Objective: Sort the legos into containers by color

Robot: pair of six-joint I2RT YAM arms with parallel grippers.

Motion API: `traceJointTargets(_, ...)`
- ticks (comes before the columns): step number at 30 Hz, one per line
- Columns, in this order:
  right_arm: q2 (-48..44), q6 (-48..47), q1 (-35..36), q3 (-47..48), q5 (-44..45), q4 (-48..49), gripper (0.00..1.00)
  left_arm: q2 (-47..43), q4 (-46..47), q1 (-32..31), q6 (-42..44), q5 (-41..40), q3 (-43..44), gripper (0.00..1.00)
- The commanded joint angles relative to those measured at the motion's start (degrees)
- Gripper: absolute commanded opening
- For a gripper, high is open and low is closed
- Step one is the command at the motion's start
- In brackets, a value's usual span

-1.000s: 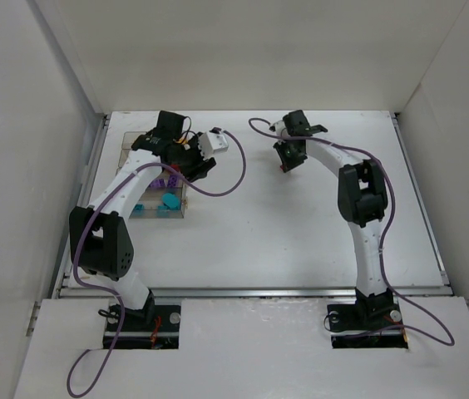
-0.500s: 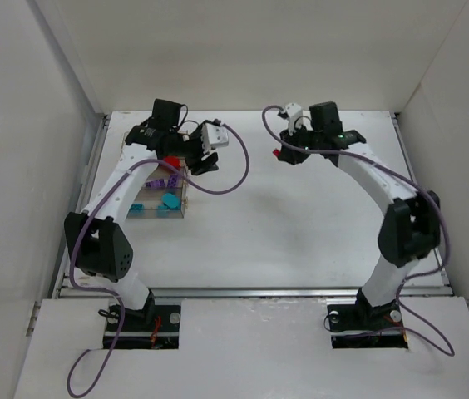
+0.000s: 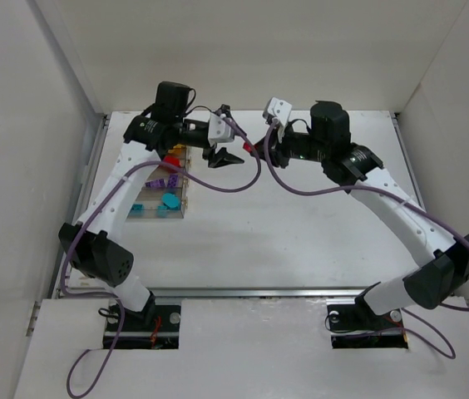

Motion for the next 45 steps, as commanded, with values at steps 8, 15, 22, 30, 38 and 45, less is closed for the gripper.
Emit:
traceJointTargets(8,-2.93,-2.68,2.55,0.13,3.84,0.75,0.00,-3.68,-1.07,-2.35,0.90,1.92,1.37,0.51)
traceJointTargets(15,-3.55,-3.92,2.55,-0.39,5.68,-1.27,0.00,-4.73,-1.07,-2.35,0.90,0.06,0.31,0.36)
traceJointTargets(22,-4.07,-5.06,3.08,0.13,6.39,-2.33,0.00,-5.35,-1.07,-2.35,0.37,-0.46,-0.22,0.29)
traceJointTargets(30,-4.08,-5.59,3.61,0.13,7.00,-3.64,0.00,-5.35,-0.55,-2.35,-0.15,-1.69,-1.27,0.36)
traceJointTargets(38,-4.08,-5.59,4.14,0.75,7.00,-3.65,0.00,-5.35,1.56,-2.35,-1.82,-1.17,-1.80,0.37)
traceJointTargets(45,-4.08,-5.59,4.66,0.75,6.47,-3.12,0.00,-5.35,1.56,-2.35,-2.35,-0.64,-2.86,0.36)
